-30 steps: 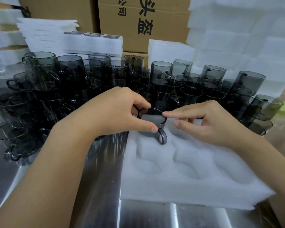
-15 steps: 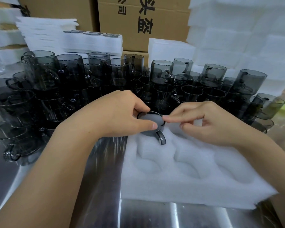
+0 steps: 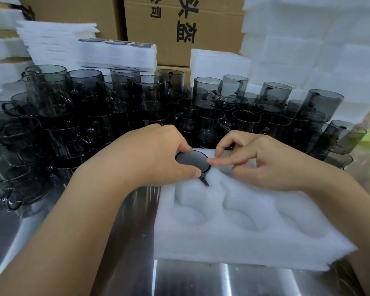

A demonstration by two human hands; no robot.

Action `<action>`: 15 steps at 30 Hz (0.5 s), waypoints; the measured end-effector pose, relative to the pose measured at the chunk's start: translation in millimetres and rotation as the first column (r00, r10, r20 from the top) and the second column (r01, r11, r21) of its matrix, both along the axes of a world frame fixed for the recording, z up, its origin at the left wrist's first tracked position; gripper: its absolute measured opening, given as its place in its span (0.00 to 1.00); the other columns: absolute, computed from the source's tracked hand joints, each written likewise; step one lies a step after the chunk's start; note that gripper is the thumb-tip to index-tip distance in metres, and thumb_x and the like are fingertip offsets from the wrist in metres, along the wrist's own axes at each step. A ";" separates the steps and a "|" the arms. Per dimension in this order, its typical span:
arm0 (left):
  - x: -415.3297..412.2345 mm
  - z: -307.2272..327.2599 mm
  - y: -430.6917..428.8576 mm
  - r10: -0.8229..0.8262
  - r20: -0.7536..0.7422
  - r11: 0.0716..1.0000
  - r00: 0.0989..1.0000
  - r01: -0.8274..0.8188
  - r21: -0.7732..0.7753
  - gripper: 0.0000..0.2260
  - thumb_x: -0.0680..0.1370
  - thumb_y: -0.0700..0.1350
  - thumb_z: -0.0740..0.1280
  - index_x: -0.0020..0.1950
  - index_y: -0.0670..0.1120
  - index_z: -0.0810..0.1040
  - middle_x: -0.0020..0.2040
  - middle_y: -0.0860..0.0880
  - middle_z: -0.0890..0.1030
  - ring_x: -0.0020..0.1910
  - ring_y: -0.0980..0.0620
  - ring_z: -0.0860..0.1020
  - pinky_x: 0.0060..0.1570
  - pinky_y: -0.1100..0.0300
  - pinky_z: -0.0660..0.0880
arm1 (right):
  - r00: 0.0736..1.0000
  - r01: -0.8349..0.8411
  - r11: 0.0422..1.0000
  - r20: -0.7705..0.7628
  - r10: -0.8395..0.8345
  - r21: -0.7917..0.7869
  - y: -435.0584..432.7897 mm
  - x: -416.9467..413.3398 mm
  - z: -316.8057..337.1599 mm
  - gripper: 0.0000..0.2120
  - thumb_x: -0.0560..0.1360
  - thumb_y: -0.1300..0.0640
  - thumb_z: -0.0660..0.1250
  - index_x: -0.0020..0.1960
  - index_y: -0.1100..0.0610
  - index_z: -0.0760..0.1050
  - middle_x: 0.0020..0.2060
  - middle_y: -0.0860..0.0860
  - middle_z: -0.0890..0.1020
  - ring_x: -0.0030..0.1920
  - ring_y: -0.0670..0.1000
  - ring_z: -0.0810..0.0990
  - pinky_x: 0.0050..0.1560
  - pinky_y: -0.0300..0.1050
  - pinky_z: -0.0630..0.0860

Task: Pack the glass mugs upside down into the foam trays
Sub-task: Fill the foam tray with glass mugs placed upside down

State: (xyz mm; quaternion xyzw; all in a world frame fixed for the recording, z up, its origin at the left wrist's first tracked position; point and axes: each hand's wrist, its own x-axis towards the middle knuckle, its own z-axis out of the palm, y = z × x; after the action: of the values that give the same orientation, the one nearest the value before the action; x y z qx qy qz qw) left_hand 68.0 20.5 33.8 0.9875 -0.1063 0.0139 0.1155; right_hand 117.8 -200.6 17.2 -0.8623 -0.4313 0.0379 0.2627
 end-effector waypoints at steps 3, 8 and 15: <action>1.8 -2.8 -3.7 -0.022 -0.042 1.000 0.999 0.023 0.019 0.24 0.72 0.62 0.62 0.59 0.46 0.79 0.57 0.51 0.76 0.58 0.55 0.66 0.59 0.57 0.68 | 1.000 0.001 1.000 0.000 -0.001 -0.031 -1.6 0.1 0.5 0.23 0.73 0.66 0.66 0.57 0.39 0.79 0.52 0.42 0.74 0.48 0.52 0.75 0.49 0.47 0.72; 2.3 0.1 -8.0 -0.038 -0.048 0.998 0.998 0.040 0.040 0.24 0.74 0.60 0.64 0.68 0.52 0.73 0.54 0.58 0.65 0.62 0.56 0.62 0.58 0.61 0.65 | 1.000 0.001 0.998 0.011 -0.001 -0.058 0.2 -0.6 2.2 0.24 0.73 0.67 0.65 0.56 0.38 0.79 0.51 0.41 0.73 0.48 0.54 0.74 0.48 0.47 0.72; 11.7 16.3 -20.5 0.002 -0.015 0.987 1.000 0.001 0.162 0.15 0.71 0.57 0.67 0.39 0.45 0.77 0.37 0.47 0.76 0.35 0.50 0.70 0.33 0.60 0.67 | 1.000 0.013 0.998 0.003 -0.013 -0.061 1.9 -2.1 5.1 0.22 0.74 0.64 0.65 0.55 0.38 0.79 0.50 0.39 0.73 0.45 0.51 0.73 0.42 0.35 0.69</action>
State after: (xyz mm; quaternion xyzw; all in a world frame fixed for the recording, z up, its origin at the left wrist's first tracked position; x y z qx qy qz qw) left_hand 79.7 0.0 50.1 0.9937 -0.1058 -0.0023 0.0358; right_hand 115.7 -198.7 22.3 -0.8726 -0.4249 0.0480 0.2360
